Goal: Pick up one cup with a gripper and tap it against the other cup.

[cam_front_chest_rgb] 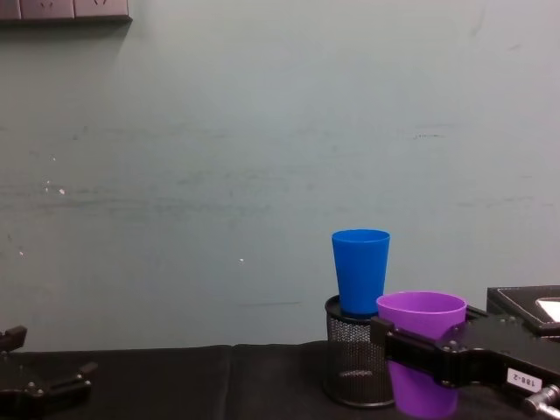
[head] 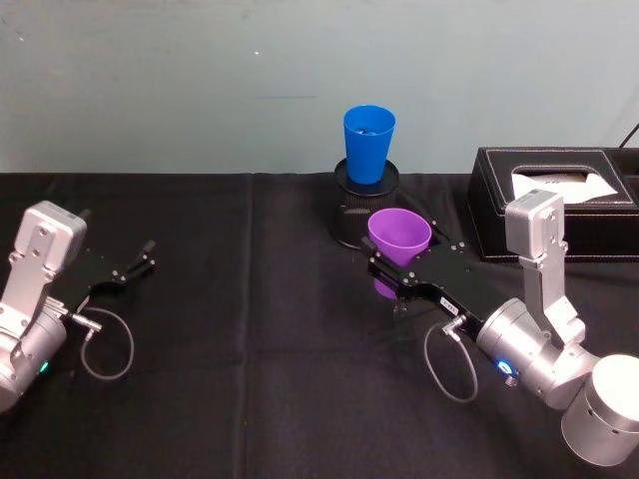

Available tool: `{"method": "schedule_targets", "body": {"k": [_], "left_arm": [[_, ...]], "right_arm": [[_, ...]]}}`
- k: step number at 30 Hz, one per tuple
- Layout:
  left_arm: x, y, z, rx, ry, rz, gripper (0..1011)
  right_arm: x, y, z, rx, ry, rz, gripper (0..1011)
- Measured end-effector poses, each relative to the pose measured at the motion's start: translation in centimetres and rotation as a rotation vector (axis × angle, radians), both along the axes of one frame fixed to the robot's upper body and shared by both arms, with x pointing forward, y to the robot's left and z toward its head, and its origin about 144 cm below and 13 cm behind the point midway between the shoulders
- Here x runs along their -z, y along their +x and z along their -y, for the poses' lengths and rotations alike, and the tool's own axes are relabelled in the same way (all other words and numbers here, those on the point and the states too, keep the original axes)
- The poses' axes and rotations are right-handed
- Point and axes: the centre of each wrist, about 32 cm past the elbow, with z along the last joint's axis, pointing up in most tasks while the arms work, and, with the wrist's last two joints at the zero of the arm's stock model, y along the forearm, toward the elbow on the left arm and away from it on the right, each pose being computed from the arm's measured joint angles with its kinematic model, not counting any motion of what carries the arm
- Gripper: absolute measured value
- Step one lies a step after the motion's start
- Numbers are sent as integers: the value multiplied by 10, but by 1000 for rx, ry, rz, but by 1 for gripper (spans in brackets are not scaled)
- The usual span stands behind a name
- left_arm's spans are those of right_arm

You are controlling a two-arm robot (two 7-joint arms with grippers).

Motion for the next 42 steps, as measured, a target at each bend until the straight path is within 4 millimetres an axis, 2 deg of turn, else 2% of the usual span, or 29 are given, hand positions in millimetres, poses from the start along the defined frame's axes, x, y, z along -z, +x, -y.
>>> {"method": "schedule_targets", "body": {"k": [42], "left_arm": [[0, 0, 0, 0, 0, 0, 1000]], "right_arm": [[0, 0, 0, 0, 0, 0, 734]]}}
